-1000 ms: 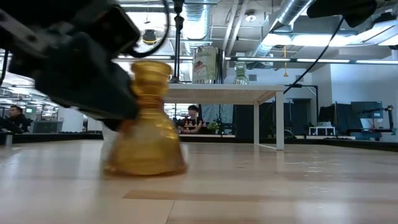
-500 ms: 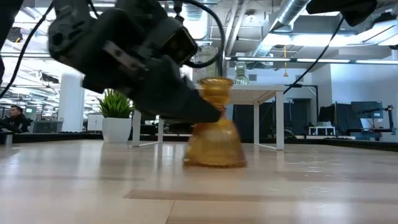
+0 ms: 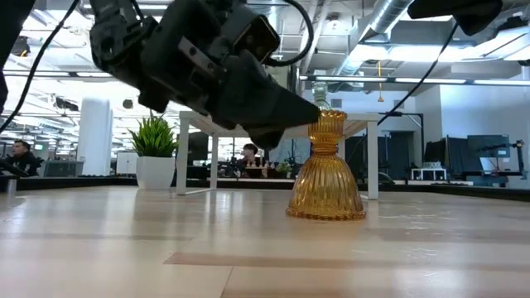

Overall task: Pick & Place candle stick holders
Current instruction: Align the orange glass candle holder with the other green glass candle holder on the shelf

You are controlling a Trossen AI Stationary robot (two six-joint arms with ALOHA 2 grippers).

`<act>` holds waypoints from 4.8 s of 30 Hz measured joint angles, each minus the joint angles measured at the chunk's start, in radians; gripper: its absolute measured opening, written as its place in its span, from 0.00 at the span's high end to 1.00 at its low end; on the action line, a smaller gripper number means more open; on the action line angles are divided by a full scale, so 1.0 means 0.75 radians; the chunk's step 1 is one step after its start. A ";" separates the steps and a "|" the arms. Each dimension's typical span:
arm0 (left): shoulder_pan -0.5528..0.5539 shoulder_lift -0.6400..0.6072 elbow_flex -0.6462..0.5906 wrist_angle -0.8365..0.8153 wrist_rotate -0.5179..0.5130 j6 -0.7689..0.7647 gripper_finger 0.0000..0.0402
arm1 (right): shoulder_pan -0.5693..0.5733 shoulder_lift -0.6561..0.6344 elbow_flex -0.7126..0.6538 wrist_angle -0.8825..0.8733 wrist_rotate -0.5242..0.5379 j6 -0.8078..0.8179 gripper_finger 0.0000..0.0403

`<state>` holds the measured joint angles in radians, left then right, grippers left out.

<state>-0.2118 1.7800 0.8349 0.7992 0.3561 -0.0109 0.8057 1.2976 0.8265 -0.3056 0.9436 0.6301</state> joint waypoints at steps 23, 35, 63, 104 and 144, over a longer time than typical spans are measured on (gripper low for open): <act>-0.298 -0.852 -0.515 -0.438 -0.775 0.148 0.99 | -0.020 0.001 -0.596 1.129 0.070 -0.301 1.00; -0.346 -1.112 -0.685 -0.427 -0.834 0.107 0.99 | -0.116 0.375 -0.627 1.484 -0.038 -0.255 1.00; -0.346 -1.105 -0.690 -0.423 -0.833 0.098 0.99 | -0.367 0.828 -0.532 1.892 -0.674 -0.299 0.85; -0.346 -1.105 -0.689 -0.423 -0.833 0.098 0.99 | -0.479 0.826 -0.286 1.600 -0.738 -0.386 0.37; -0.346 -1.105 -0.689 -0.422 -0.830 0.098 0.99 | -0.508 0.494 -0.288 1.259 -0.739 -0.397 0.70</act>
<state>-0.4709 0.9516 0.3183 0.4828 -0.2665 0.0624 0.4248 1.6679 0.6106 0.6389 0.3893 0.3322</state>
